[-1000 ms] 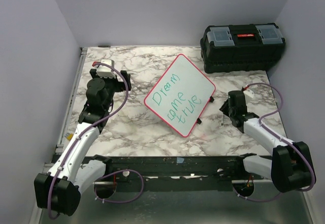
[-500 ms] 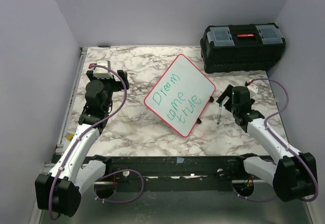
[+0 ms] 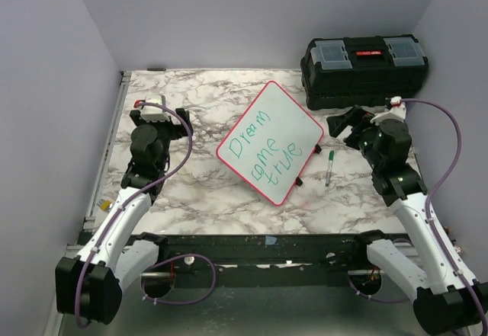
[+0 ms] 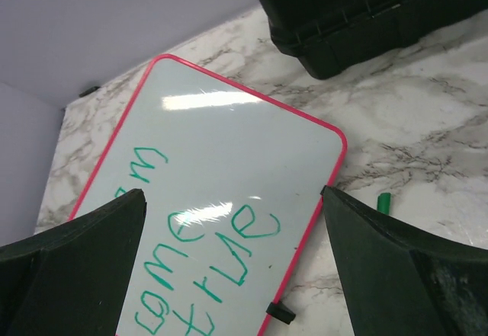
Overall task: Write a sentence on the whiteboard
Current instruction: Reset both arms
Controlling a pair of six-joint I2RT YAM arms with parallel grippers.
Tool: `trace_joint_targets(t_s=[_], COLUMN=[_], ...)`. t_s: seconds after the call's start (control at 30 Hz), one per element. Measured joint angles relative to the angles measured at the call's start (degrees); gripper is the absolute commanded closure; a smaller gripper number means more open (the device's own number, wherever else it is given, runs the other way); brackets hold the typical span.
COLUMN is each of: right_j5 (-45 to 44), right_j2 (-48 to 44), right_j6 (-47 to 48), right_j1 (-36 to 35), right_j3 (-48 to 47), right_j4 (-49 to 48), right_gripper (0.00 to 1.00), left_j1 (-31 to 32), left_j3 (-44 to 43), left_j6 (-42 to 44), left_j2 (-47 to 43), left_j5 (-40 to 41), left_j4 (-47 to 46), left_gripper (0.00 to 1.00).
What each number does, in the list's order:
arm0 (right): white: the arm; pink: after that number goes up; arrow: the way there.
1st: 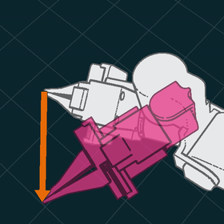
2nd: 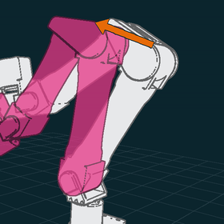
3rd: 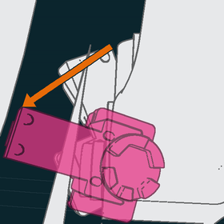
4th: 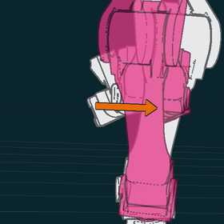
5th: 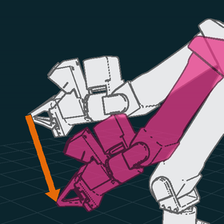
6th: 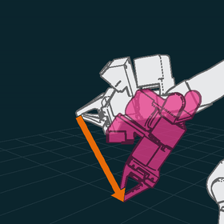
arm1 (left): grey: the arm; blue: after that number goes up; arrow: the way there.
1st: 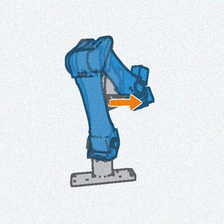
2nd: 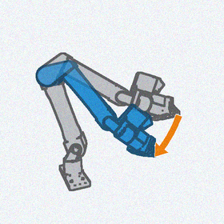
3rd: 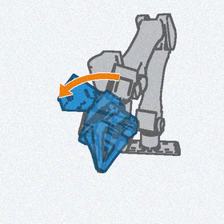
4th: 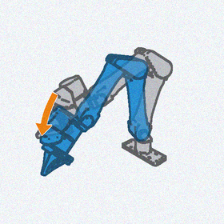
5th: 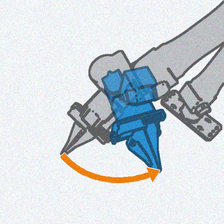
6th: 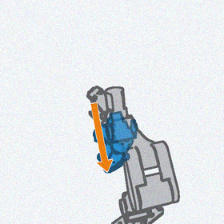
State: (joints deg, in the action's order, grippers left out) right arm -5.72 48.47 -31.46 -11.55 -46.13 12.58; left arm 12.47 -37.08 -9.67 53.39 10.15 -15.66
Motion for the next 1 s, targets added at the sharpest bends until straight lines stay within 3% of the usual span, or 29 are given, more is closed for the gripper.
trace_joint_targets(t_s=[0.4,1.0], right_j5=[9.46,11.58], right_j2=[-9.70,-16.48], right_j6=[1.57,2.60], right_j1=[0.00,0.00], right_j3=[0.92,4.96], right_j4=[-1.55,-2.45], right_gripper=[0.00,0.00], left_j1=[-0.02,-0.04], left_j3=[4.35,7.80], left_j6=[1.29,3.48], left_j2=[3.56,9.68], left_j5=[1.05,1.86], left_j4=[-7.15,-18.82], left_gripper=[0.01,0.01])
